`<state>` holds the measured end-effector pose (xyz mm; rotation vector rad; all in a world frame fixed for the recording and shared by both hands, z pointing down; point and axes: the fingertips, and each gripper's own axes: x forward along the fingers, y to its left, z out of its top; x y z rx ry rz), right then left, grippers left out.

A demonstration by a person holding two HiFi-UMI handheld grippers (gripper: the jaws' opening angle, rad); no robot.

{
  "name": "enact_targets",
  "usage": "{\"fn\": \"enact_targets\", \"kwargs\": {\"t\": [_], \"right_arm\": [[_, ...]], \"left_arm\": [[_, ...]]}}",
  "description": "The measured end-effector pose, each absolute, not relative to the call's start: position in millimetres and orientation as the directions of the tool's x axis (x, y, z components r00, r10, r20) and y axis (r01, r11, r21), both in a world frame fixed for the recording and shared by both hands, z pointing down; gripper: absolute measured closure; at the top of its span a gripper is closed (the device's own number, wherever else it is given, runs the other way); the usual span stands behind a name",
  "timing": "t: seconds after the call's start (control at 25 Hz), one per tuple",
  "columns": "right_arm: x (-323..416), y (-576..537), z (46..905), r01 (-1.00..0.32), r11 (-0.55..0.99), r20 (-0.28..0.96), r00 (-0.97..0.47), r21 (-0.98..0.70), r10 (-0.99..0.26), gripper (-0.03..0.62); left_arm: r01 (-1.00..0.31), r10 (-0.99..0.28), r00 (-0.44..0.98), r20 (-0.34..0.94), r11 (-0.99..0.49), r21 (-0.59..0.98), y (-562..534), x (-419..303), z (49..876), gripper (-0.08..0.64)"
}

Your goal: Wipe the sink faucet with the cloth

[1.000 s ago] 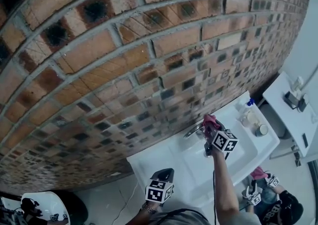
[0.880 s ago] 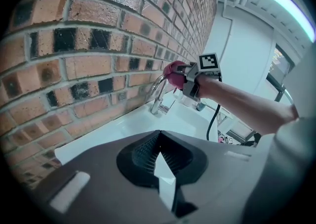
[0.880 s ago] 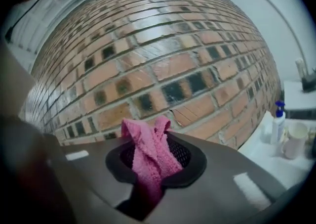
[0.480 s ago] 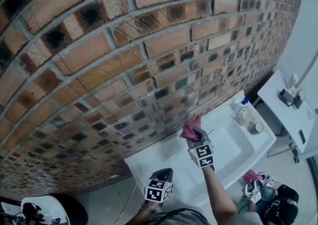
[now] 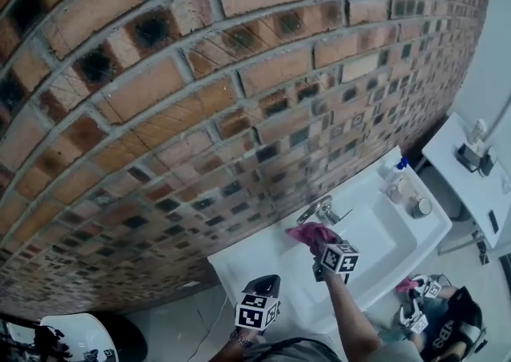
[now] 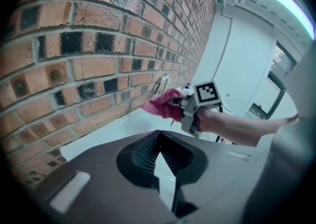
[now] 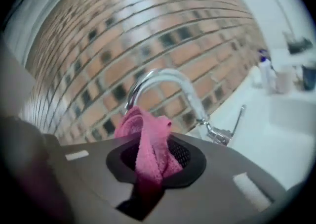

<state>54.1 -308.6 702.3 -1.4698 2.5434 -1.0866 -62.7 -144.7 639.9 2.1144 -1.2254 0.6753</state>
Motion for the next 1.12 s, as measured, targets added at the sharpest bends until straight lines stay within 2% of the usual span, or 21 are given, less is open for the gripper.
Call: {"fn": "enact_targets", "kwargs": {"t": [0.08, 0.16, 0.48, 0.72, 0.96, 1.12], "right_arm": [[86, -338, 678, -0.67, 0.234, 0.167, -0.477, -0.704, -0.863, 0.529], [108, -362, 664, -0.661, 0.202, 0.116, -0.404, -0.723, -0.907, 0.529], [189, -399, 699, -0.869, -0.033, 0.341, -0.159, -0.493, -0.926, 0.529], [147, -395, 753, -0.963, 0.168, 0.542, -0.257, -0.21, -0.8, 0.529], [135, -371, 767, -0.929, 0.243, 0.59, -0.366, -0.279, -0.72, 0.529], [140, -342, 776, -0.917, 0.219, 0.652, -0.391, -0.333, -0.65, 0.528]], "left_arm": [[-0.895, -0.584, 0.427, 0.69, -0.382, 0.23, -146, -71, 643, 0.543], [-0.899, -0.582, 0.42, 0.696, -0.372, 0.231, -146, -73, 647, 0.543], [-0.895, -0.577, 0.424, 0.697, -0.385, 0.226, -150, -63, 645, 0.543], [-0.896, -0.559, 0.419, 0.716, -0.383, 0.225, -148, -60, 653, 0.543], [-0.902, -0.571, 0.409, 0.712, -0.372, 0.221, -149, -63, 650, 0.543], [-0.904, -0.582, 0.408, 0.704, -0.366, 0.221, -144, -62, 646, 0.543]]}}
